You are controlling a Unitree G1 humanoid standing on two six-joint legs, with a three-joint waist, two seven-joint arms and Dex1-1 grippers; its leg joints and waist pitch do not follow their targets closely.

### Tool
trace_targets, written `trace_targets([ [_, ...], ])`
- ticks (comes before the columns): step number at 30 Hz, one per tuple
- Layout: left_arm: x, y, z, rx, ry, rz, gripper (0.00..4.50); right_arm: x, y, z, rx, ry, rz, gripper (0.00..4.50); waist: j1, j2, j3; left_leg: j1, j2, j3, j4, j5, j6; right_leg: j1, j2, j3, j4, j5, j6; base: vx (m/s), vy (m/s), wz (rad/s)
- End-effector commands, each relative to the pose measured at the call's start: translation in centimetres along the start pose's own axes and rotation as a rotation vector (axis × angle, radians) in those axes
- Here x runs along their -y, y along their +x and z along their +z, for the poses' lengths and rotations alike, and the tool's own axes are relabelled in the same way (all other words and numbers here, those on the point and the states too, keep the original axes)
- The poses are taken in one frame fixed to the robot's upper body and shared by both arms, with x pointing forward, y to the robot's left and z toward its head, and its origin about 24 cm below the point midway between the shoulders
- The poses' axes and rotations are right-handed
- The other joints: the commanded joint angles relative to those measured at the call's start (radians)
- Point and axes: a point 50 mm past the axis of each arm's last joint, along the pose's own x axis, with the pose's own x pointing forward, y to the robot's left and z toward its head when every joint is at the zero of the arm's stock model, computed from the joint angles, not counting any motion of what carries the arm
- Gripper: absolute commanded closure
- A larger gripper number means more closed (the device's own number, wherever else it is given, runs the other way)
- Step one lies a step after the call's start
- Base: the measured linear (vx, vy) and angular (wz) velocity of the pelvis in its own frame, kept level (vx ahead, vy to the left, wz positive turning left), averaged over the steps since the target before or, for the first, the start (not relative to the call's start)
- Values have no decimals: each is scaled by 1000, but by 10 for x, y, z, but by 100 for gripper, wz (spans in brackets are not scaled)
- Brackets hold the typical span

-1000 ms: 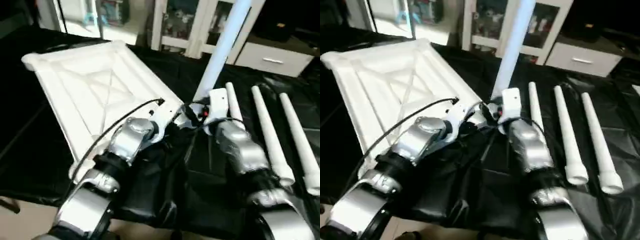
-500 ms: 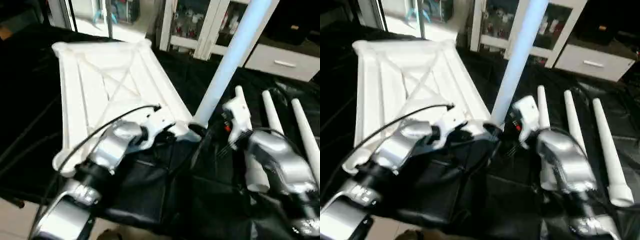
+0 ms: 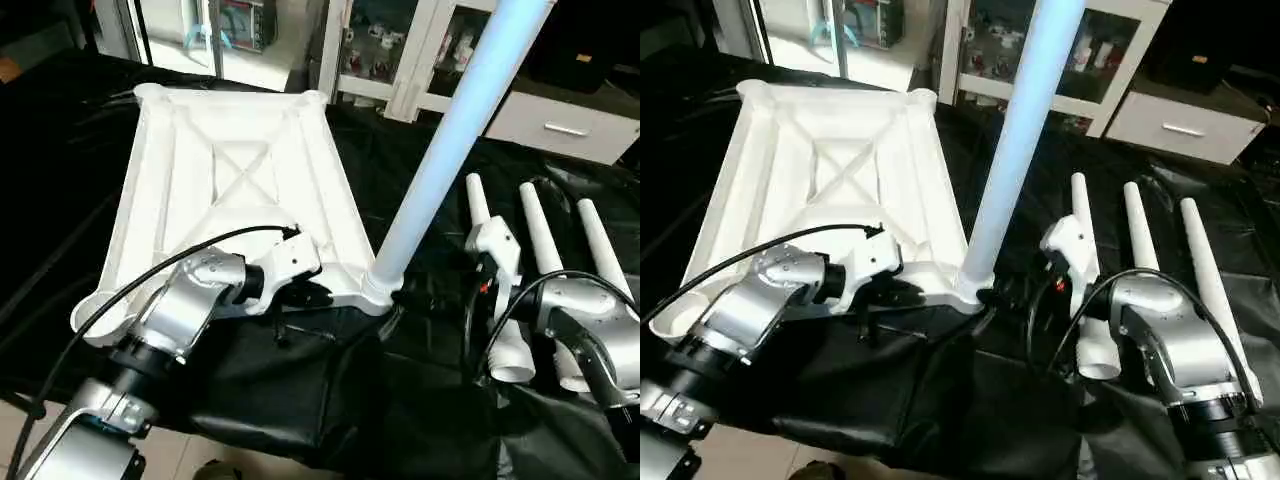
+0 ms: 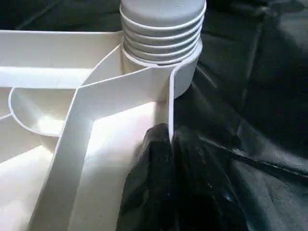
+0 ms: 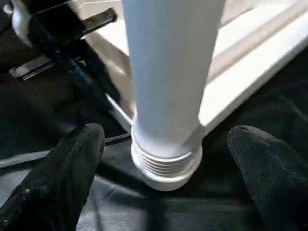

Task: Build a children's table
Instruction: Insert table leg to table base, then rotate leg to tighten

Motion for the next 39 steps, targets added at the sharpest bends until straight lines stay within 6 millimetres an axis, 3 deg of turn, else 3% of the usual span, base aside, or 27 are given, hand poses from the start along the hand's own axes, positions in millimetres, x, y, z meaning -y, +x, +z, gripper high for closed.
trace_targets([
  [1,19,14,-9,-34,-20,-138,450,1,1,-2,-34,-40,34,4,2,4,-73,25,6,7,-52,-193,53,48,-6,16,-39,-134,-220,0,0,0],
  [7,24,13,-8,-39,-2,-186,450,4,12,-4,-61,-75,74,4,2,5,-71,27,7,5,-54,-234,37,47,-6,15,-42,-189,-216,0,0,0],
  [10,26,14,-7,-41,2,-189,450,6,15,-5,-67,-86,73,4,1,-3,-70,26,7,5,-53,-243,30,44,-7,16,-43,-212,-208,0,0,0],
  [13,27,13,-8,-42,2,-192,450,7,16,-4,-52,-85,80,4,2,-1,-70,25,7,4,-52,-248,29,45,-7,16,-42,-217,-203,0,0,0],
  [15,28,13,-8,-43,0,-192,450,6,16,-4,-47,-85,98,4,2,-5,-70,25,7,4,-51,-245,31,45,-7,16,-41,-217,-202,0,0,0],
  [23,29,12,-10,-50,-6,-189,450,3,17,-4,2,-78,156,4,2,-4,-72,24,6,5,-48,-223,48,46,-6,16,-37,-185,-214,0,0,0],
  [32,29,13,-10,-56,-7,-193,450,0,15,-13,-31,-81,175,4,1,-2,-68,24,6,2,-50,-287,24,42,-6,16,-44,-265,-193,0,0,0],
  [39,30,13,-11,-63,-7,-197,450,0,20,-19,-50,-81,167,4,0,-1,-68,23,6,1,-51,-294,20,41,-6,15,-43,-260,-196,0,0,0],
])
